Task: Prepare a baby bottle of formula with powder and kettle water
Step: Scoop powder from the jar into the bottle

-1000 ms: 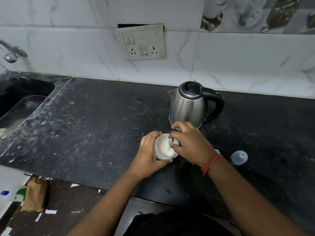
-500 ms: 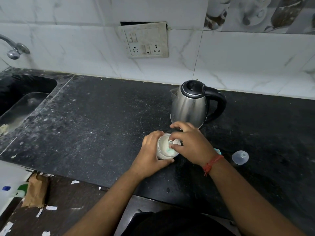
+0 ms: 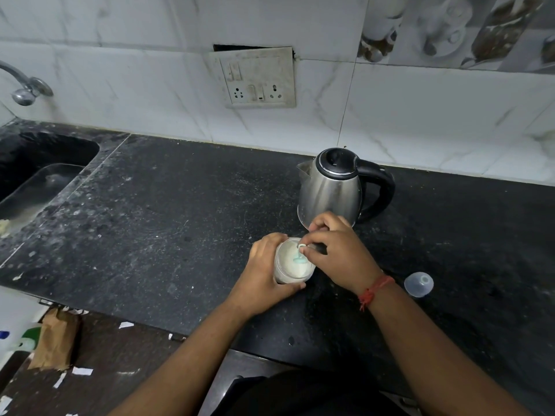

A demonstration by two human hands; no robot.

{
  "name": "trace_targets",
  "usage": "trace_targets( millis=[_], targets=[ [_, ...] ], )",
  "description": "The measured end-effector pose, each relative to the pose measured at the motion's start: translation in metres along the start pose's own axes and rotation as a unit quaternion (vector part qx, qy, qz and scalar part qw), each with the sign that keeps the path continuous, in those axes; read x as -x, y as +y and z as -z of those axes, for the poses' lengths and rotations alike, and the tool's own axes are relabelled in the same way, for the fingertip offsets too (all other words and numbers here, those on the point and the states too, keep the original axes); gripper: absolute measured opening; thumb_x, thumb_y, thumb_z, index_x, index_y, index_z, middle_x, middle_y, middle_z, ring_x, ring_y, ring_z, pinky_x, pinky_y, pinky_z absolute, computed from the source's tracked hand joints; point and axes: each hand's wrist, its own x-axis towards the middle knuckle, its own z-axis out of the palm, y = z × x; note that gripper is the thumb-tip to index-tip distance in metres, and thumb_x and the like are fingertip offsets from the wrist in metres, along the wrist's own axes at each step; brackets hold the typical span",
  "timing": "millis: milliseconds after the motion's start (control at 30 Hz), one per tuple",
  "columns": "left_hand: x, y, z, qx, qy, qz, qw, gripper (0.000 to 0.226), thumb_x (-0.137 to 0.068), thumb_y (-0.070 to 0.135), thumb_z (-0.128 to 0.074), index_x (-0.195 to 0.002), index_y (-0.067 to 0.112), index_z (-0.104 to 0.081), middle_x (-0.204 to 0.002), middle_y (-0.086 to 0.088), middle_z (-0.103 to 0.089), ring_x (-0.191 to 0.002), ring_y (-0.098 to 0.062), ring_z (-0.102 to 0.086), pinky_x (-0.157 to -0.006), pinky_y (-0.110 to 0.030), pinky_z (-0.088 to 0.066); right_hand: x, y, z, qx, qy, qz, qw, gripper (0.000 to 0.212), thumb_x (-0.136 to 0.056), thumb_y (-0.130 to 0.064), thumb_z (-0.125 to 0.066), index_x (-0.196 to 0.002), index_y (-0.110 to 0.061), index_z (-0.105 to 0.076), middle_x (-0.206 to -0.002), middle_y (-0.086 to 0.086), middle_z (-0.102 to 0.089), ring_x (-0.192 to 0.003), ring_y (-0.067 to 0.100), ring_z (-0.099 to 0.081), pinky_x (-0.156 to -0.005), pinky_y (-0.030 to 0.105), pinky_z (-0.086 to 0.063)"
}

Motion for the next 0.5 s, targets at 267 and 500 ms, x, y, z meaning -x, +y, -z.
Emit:
trace_targets(
  millis=[267, 500],
  targets=[
    [-0.0019, -0.0025, -0.0006, 0.005, 0.006, 0.008, 1.0, 0.092, -0.067, 0.048, -0.091, -0.141, 0.036, -0.038, -0.141, 0.025, -0.039, -0.134, -0.007, -0.036, -0.108, -0.009, -0.026, -0.0014, -0.002, 0.0004, 0.006, 0.013, 0.035, 0.999, 0.008, -0.085, -0.016, -0.076, -0.086, -0.021, -0.07, -0.08, -0.012, -0.061, -0.09, 0.012, -0.047, -0.075, 0.025, -0.04],
    [-0.0022, 0.0003, -0.0001, 0.014, 0.027, 0.011, 0.999, 0.085, -0.068, 0.063, -0.084, -0.137, 0.037, -0.04, -0.137, 0.035, -0.037, -0.131, -0.006, -0.039, -0.105, -0.009, -0.029, 0.001, -0.0084, -0.004, 0.071, 0.008, 0.066, 0.995, 0.007, -0.082, -0.017, -0.079, -0.086, -0.019, -0.073, -0.084, -0.008, -0.056, -0.09, 0.017, -0.048, -0.074, 0.033, -0.046]
  ],
)
